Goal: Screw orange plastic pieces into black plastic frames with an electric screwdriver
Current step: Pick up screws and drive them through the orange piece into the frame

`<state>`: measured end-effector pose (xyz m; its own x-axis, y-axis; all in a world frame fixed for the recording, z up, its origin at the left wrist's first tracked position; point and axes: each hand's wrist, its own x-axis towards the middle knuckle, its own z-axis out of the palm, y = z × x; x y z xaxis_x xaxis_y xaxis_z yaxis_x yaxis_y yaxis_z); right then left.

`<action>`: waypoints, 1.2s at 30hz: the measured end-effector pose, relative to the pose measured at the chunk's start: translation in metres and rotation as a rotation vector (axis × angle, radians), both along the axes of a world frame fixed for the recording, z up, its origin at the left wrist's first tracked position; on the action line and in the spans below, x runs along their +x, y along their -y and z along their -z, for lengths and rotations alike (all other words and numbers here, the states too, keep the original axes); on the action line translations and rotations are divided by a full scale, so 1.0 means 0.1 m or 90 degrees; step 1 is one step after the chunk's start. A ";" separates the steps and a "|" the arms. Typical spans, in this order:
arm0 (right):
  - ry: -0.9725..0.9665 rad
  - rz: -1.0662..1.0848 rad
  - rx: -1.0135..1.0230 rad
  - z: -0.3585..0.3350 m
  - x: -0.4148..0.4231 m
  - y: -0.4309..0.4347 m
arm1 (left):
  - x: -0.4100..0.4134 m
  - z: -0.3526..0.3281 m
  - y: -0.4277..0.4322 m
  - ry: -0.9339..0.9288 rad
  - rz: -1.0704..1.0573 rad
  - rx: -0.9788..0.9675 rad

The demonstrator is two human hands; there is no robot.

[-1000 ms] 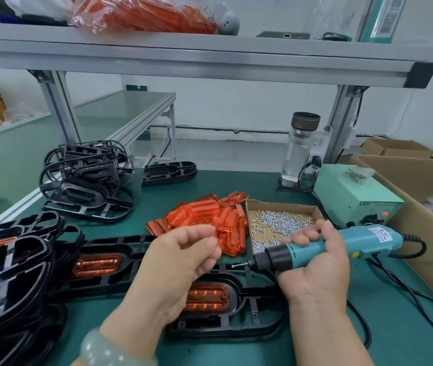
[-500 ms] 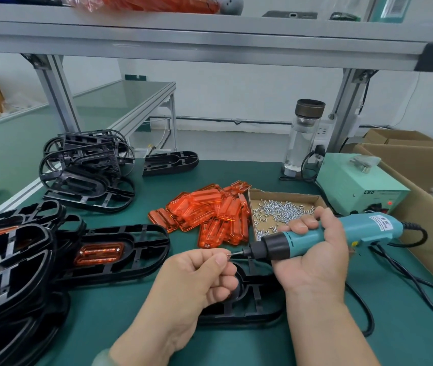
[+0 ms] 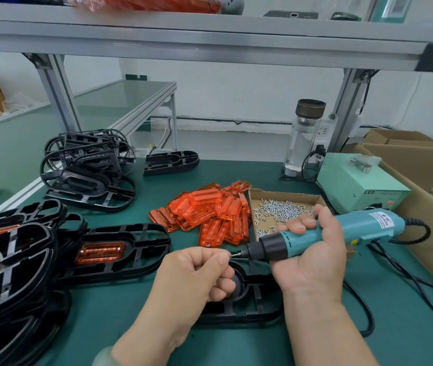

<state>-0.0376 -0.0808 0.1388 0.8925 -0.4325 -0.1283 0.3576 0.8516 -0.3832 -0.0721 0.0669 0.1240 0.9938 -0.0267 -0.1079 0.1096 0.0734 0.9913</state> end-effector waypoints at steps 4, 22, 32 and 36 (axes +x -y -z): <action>0.011 0.000 0.003 -0.01 -0.02 -0.03 | 0.02 -0.01 -0.02 0.024 -0.004 0.040; 0.015 0.020 0.029 -0.02 -0.01 0.00 | 0.08 0.01 -0.20 0.077 -0.008 0.065; -0.042 0.030 -0.030 0.01 0.03 0.05 | 0.12 0.16 -0.36 0.247 0.057 0.628; -0.052 0.032 -0.080 0.02 0.03 0.06 | 0.15 0.17 -0.30 0.280 0.123 0.721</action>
